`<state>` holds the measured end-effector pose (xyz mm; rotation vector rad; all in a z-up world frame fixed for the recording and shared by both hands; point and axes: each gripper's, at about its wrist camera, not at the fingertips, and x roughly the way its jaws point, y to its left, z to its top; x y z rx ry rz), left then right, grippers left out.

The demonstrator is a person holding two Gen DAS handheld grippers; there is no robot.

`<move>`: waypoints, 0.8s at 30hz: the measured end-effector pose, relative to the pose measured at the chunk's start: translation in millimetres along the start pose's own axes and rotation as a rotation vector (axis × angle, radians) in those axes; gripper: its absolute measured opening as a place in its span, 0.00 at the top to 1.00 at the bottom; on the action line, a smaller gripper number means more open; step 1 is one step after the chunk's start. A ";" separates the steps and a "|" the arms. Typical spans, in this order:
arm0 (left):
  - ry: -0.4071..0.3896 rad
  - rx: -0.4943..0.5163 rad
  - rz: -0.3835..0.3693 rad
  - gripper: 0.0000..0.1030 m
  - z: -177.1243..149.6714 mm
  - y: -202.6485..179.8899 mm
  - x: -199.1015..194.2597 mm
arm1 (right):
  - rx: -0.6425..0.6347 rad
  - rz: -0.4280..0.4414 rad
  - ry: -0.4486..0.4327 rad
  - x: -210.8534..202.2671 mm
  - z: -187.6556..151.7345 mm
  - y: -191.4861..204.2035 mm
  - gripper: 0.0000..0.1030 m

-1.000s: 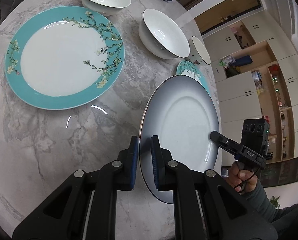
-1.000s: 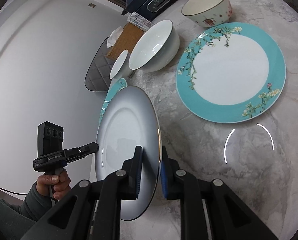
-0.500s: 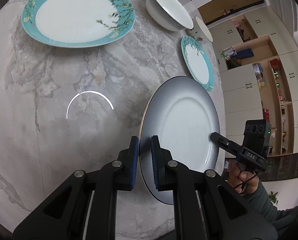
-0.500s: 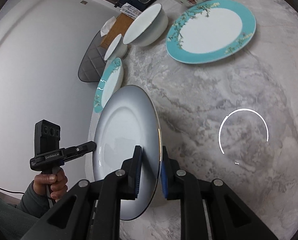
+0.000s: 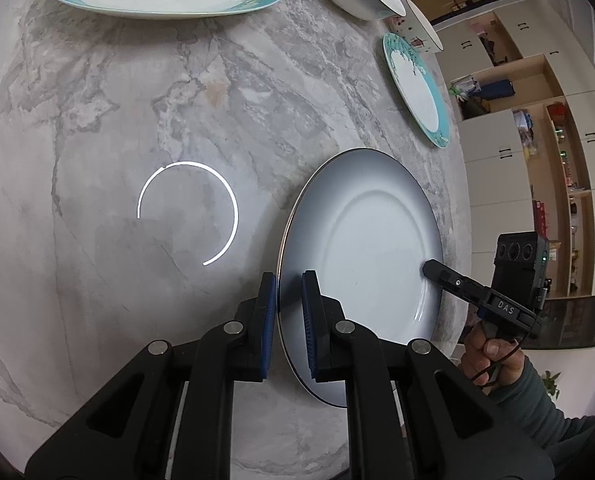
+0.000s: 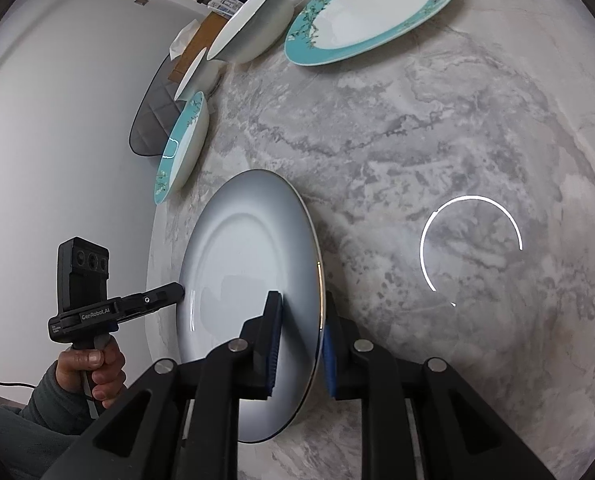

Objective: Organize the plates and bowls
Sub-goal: 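Lift the grey plate with both grippers and carry it toward the table edge, then lower the grey plate flat and open both grippers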

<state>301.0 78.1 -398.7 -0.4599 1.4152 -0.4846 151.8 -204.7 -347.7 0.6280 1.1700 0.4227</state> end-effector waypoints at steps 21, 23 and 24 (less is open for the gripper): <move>-0.025 -0.030 -0.015 0.88 -0.1 6.0 7.8 | -0.213 -0.213 -0.049 -1.5 -0.1 25.7 0.70; -0.027 -0.030 -0.021 0.88 -0.3 6.5 6.8 | -0.238 -0.250 -0.059 -1.3 -0.4 29.4 0.63; -0.029 -0.032 -0.026 0.87 -0.2 6.0 7.0 | -0.250 -0.266 -0.065 -1.2 -0.9 31.2 0.59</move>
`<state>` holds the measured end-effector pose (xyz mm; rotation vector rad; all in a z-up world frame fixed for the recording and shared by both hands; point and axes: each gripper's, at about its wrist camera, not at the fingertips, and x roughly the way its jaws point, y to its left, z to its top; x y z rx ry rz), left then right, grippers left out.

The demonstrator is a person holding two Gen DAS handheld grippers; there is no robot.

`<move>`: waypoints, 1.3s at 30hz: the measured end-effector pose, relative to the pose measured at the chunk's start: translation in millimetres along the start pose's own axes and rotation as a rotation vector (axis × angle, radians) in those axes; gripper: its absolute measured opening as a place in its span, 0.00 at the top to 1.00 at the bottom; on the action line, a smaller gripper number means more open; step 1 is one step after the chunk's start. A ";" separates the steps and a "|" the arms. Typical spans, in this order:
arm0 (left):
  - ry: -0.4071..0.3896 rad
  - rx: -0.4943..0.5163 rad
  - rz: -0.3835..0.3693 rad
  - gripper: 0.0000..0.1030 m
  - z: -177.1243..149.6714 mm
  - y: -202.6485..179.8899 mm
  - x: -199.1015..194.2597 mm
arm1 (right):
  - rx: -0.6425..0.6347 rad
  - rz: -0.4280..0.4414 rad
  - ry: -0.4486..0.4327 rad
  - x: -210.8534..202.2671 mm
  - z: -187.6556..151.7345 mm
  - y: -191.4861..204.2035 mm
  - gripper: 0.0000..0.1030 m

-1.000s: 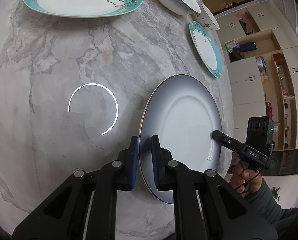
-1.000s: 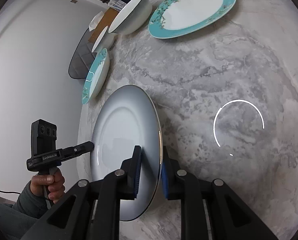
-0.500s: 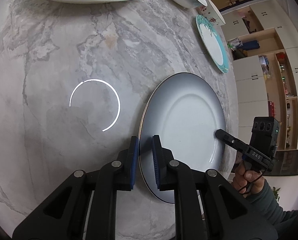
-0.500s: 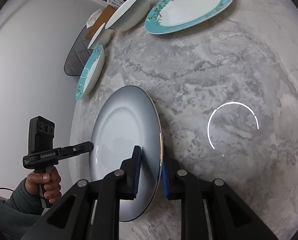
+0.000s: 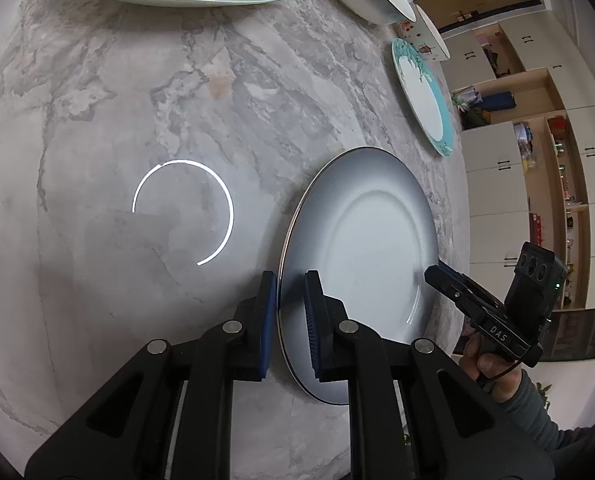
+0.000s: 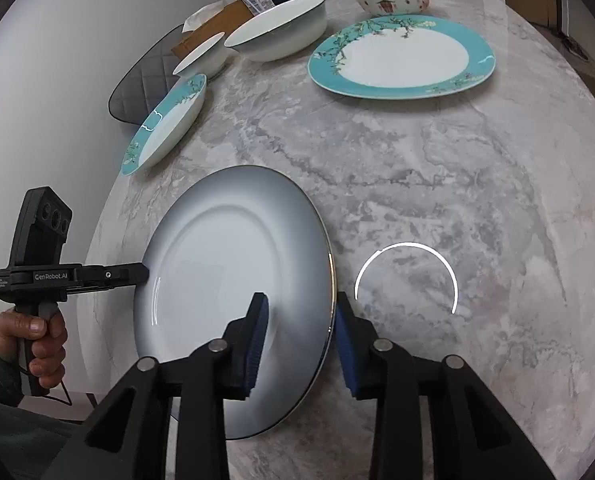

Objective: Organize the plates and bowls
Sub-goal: 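Lower the grey plate flat and open both grippers, then move both grippers to the rim of the large teal floral plate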

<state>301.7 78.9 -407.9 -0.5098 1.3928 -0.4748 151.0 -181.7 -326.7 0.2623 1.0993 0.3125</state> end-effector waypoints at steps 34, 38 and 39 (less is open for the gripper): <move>-0.207 0.298 0.230 0.00 178.0 -187.4 45.8 | 0.259 0.087 -0.213 -57.2 160.7 -170.9 0.00; -0.145 0.279 0.241 0.01 201.8 -191.4 76.9 | 0.231 0.127 -0.199 -41.6 173.1 -186.5 0.07; -0.150 0.285 0.259 0.01 206.1 -192.9 82.3 | 0.225 0.138 -0.193 -37.9 175.3 -188.2 0.10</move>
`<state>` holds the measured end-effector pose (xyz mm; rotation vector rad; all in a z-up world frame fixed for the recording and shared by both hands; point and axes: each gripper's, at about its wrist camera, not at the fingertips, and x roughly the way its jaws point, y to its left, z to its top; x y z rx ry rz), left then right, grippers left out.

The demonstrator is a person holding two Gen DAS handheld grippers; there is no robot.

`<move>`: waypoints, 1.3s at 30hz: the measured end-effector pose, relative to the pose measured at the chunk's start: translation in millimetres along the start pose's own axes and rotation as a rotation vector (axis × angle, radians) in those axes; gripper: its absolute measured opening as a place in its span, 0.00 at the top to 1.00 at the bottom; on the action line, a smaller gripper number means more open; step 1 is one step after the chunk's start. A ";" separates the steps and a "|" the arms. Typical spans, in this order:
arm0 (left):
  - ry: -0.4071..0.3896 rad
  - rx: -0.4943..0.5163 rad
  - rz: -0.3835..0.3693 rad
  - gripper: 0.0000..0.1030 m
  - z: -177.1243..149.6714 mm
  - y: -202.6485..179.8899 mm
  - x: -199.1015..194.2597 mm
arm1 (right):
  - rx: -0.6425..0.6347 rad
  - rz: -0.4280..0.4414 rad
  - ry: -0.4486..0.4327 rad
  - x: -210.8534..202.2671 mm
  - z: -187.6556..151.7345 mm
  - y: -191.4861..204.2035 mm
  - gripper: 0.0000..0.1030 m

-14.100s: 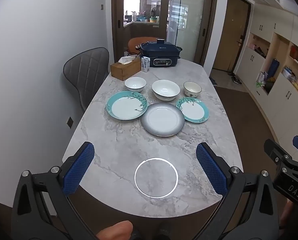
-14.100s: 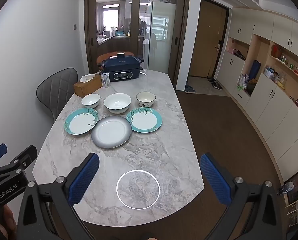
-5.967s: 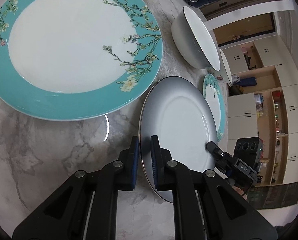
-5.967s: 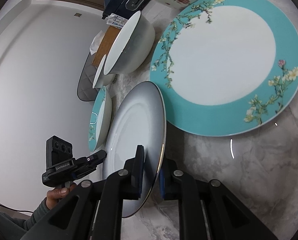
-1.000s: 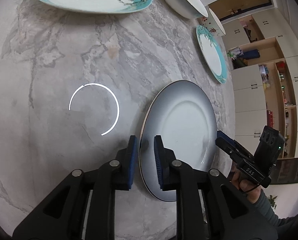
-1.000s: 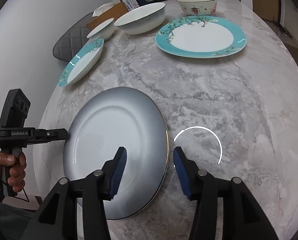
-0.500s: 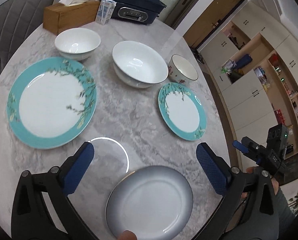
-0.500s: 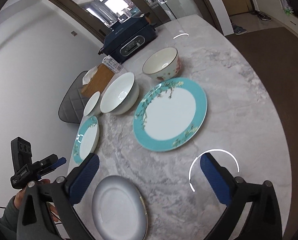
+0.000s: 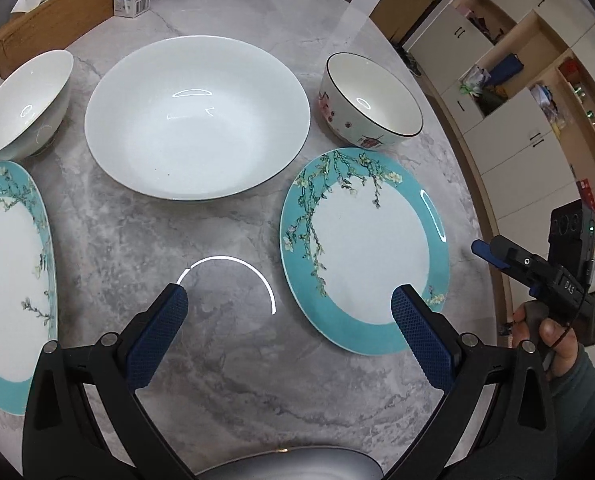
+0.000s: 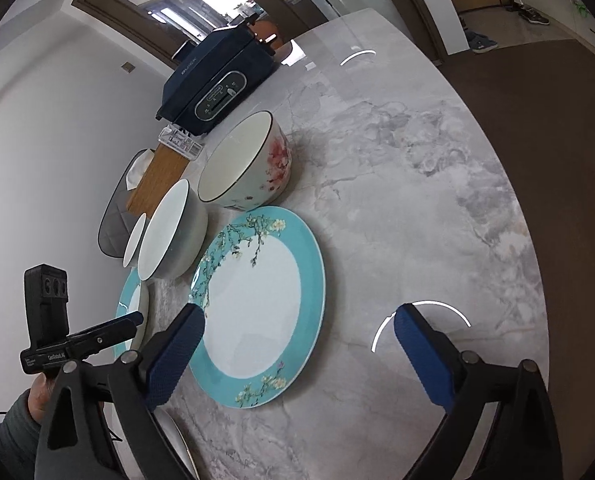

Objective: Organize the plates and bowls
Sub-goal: 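Move both grippers to the rim of the large teal floral plate, then close the left gripper on the teal plate rim while the right gripper also closes on it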

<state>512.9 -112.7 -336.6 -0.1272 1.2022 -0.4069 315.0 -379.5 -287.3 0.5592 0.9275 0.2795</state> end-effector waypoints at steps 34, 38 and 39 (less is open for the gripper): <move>0.086 -0.029 -0.064 0.70 15.8 -5.3 67.4 | -0.287 -0.073 0.149 52.6 10.5 24.1 0.54; 0.087 -0.038 -0.071 0.74 15.3 0.1 64.7 | -0.256 -0.061 0.151 50.6 12.2 19.5 0.59; 0.091 -0.044 -0.074 0.76 15.6 2.2 64.2 | -0.246 -0.056 0.155 49.9 13.1 17.1 0.63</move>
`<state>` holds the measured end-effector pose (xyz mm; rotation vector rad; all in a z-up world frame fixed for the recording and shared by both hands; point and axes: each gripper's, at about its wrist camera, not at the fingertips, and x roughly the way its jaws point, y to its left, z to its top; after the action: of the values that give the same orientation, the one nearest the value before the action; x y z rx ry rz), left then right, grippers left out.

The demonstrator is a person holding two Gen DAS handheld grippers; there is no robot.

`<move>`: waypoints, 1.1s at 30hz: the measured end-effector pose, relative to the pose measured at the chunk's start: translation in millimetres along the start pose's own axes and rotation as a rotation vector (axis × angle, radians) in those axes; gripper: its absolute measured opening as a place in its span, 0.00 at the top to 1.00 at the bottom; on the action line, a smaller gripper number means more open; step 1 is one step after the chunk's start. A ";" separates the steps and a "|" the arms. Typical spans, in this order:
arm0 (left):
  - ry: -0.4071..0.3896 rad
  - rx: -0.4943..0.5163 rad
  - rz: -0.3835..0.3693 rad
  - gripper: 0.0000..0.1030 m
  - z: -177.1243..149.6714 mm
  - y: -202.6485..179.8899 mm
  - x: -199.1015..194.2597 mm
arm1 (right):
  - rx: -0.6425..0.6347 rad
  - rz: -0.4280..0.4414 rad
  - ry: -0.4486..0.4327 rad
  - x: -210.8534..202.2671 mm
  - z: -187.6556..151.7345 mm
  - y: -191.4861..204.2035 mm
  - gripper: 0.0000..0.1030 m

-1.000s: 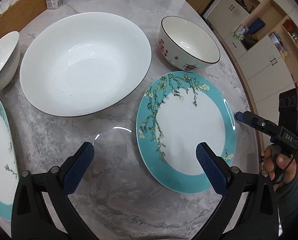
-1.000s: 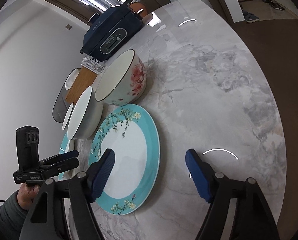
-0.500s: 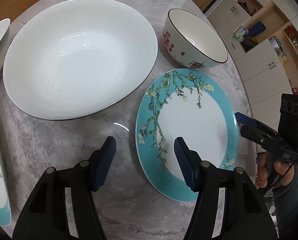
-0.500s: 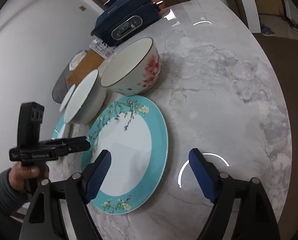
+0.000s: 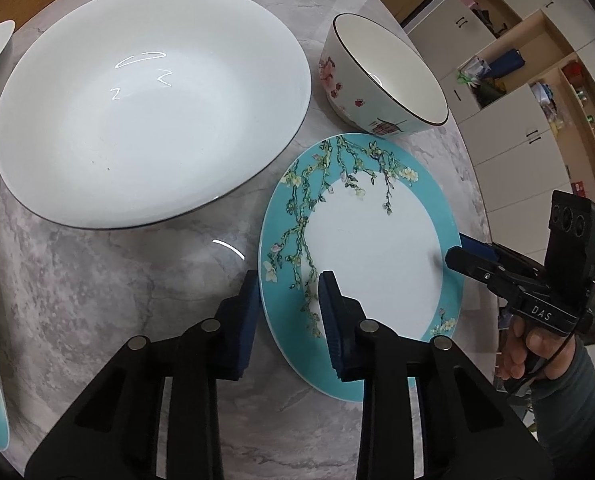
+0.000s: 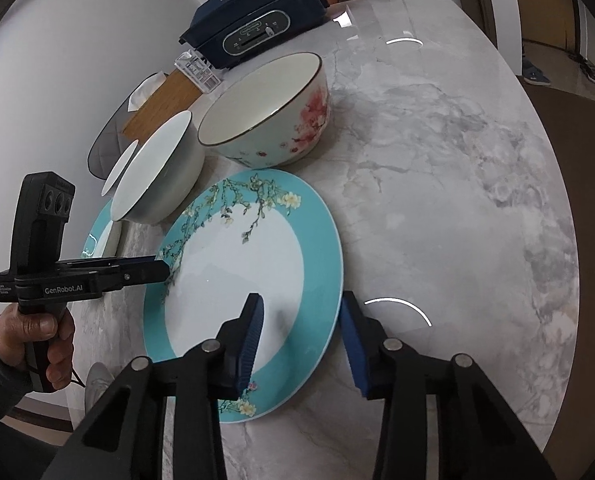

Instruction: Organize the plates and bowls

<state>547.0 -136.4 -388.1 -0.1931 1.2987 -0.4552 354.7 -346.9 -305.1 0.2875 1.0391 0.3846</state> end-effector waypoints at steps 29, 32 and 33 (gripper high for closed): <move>0.034 -0.057 0.002 0.89 -5.1 7.3 -21.0 | 0.172 0.006 0.005 -5.7 -4.1 -15.2 0.87; 0.030 -0.065 -0.003 0.89 -8.5 7.3 -28.2 | 0.178 0.006 0.005 -8.7 -5.3 -12.4 0.87; 0.028 -0.068 -0.003 0.89 -10.2 6.8 -31.5 | 0.182 0.009 0.004 -9.9 -5.7 -11.0 0.87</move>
<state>532.6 -115.6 -365.7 -0.2467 1.3426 -0.4180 347.1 -360.9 -304.6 0.4547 1.0792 0.2984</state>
